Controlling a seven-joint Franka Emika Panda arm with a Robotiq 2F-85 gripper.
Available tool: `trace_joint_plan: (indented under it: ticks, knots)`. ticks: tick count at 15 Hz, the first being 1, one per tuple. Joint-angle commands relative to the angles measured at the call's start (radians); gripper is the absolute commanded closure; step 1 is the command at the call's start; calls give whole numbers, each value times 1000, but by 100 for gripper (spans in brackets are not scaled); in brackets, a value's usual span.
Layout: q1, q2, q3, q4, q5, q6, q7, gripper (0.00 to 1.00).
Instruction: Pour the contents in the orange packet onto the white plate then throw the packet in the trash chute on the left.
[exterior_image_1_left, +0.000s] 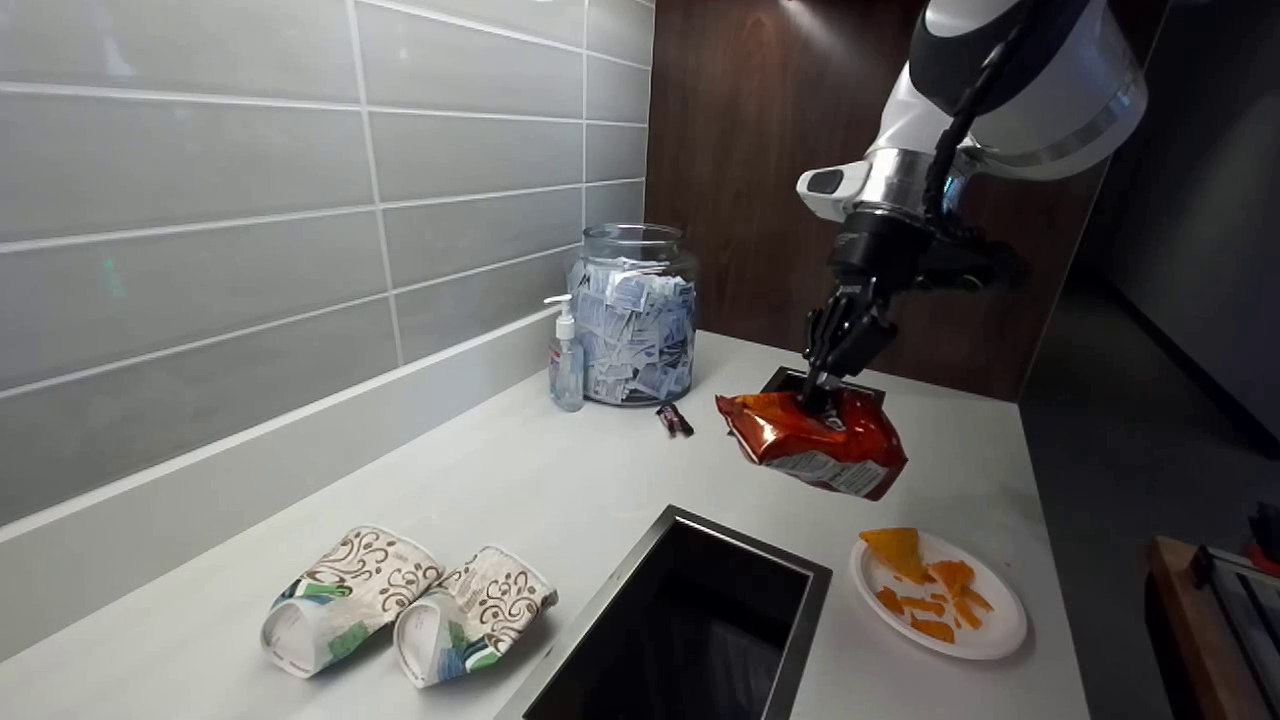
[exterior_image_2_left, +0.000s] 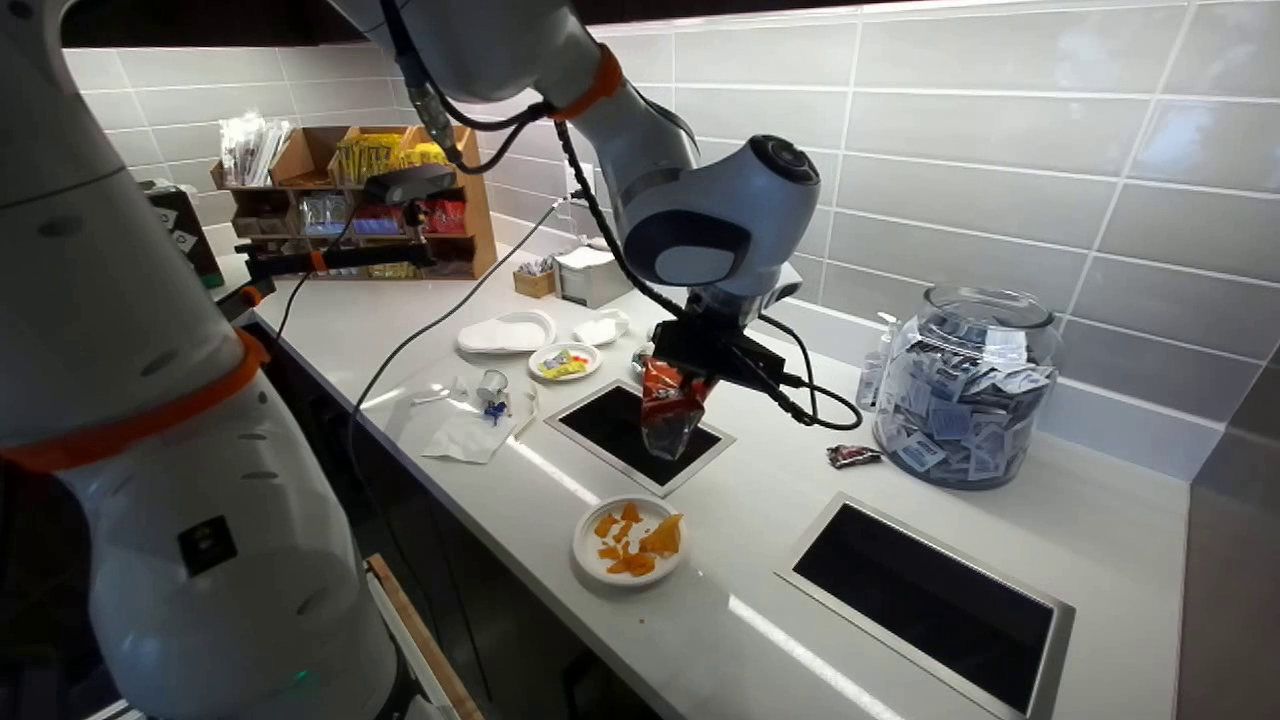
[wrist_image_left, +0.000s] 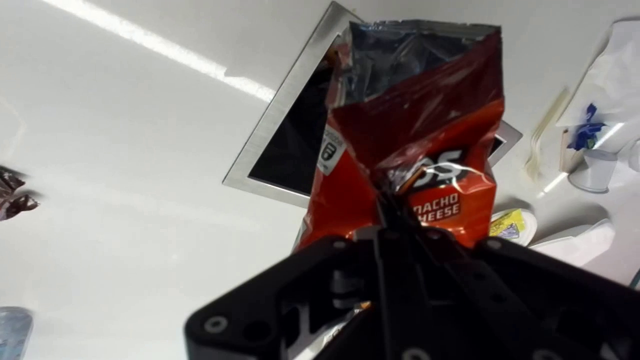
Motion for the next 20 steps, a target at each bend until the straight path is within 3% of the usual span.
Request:
trace_joint_plan:
  ticks: [1,10,20]
  knots:
    - [45,-6,9,-7,-50,-32,58,100]
    - [139,87,66,61,-28,-69,-4,100]
    - [137,239,113,216,-39,-52,-103,100]
